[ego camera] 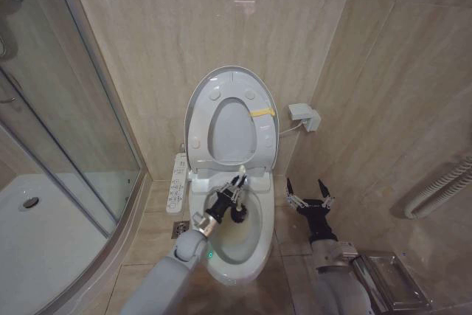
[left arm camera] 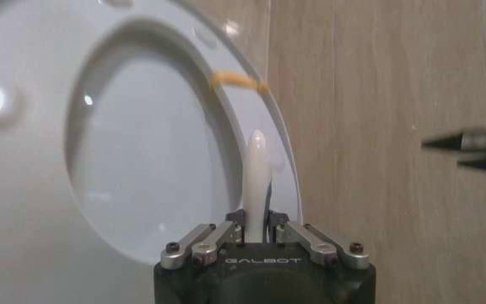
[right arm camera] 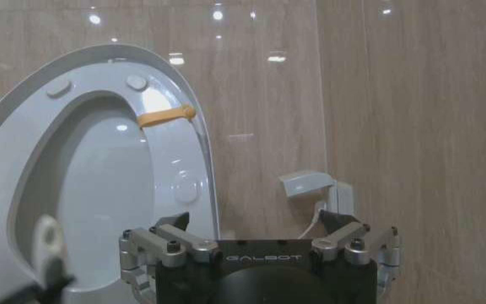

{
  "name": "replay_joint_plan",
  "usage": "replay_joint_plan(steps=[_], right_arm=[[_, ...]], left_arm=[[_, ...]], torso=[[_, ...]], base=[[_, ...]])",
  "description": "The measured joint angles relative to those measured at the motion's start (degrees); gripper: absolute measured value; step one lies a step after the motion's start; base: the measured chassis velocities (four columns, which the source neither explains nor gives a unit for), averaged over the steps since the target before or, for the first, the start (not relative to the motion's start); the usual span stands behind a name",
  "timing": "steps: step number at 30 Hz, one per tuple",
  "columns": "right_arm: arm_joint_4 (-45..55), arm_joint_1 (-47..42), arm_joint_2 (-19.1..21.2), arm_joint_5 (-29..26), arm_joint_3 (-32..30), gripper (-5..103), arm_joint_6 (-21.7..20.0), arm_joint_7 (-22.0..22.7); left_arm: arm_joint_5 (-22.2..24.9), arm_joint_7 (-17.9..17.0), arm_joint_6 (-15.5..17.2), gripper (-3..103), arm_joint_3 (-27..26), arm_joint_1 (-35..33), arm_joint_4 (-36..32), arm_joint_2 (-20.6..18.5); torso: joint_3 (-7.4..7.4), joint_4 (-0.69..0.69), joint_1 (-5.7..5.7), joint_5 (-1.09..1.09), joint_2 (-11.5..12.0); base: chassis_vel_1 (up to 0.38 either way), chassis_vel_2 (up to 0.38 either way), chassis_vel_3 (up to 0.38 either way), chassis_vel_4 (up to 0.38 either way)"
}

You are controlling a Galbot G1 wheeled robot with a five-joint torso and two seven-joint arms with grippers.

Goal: Open the toilet lid, clean the toilet bowl with a toilet brush, close the toilet lid, and flush.

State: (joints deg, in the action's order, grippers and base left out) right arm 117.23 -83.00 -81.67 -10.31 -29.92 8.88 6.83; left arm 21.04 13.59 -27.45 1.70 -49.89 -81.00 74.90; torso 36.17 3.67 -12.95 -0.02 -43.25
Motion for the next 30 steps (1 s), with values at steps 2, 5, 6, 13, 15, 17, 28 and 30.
replay_joint_plan(steps=[2,5,6,13,15,17,28,30], right_arm=[[0.0,0.0,0.0,0.0,0.0,100,0.0,0.0],[0.0,0.0,0.0,0.0,0.0,100,0.0,0.0],[0.0,0.0,0.0,0.0,0.0,100,0.0,0.0],[0.0,0.0,0.0,0.0,0.0,100,0.0,0.0],[0.0,0.0,0.0,0.0,0.0,100,0.0,0.0],[0.0,0.0,0.0,0.0,0.0,100,0.0,0.0],[0.0,0.0,0.0,0.0,0.0,100,0.0,0.0],[0.0,0.0,0.0,0.0,0.0,100,0.0,0.0]], left_arm=[[-0.4,-0.8,0.8,18,-1.2,-2.7,-4.3,-1.4],[-0.8,-1.8,1.4,18,-2.5,-5.6,-8.3,-2.7],[-1.1,-2.1,1.6,18,-3.3,-7.1,-9.8,-3.3],[-3.5,-4.0,2.4,18,-8.1,-16.2,-18.4,-5.7],[-4.7,-4.5,2.0,18,-10.2,-19.8,-20.8,-6.4],[-5.2,-4.8,1.8,18,-11.5,-21.6,-21.8,-6.6],[-7.5,-5.7,1.4,18,-20.3,-28.7,-30.7,-7.3],[-7.5,-5.7,1.6,18,-20.8,-29.2,-31.8,-7.5]], torso=[[0.0,-0.01,0.0,0.01,0.0],[0.0,0.02,0.0,0.0,0.0],[0.0,0.0,0.0,0.01,0.0],[0.0,0.0,0.0,0.01,0.0],[0.0,-0.01,0.0,0.02,0.0],[-0.01,-0.01,0.01,0.0,0.0],[0.0,0.01,0.0,0.0,0.0],[0.0,0.01,0.0,0.01,0.0]], base=[[0.0,0.0,0.0,0.0],[0.0,0.0,0.0,0.0],[0.0,0.0,0.0,0.0],[0.0,0.0,0.0,0.0],[0.0,0.0,0.0,0.0],[0.0,0.0,0.0,0.0],[0.0,0.0,0.0,0.0],[0.0,0.0,0.0,0.0]])
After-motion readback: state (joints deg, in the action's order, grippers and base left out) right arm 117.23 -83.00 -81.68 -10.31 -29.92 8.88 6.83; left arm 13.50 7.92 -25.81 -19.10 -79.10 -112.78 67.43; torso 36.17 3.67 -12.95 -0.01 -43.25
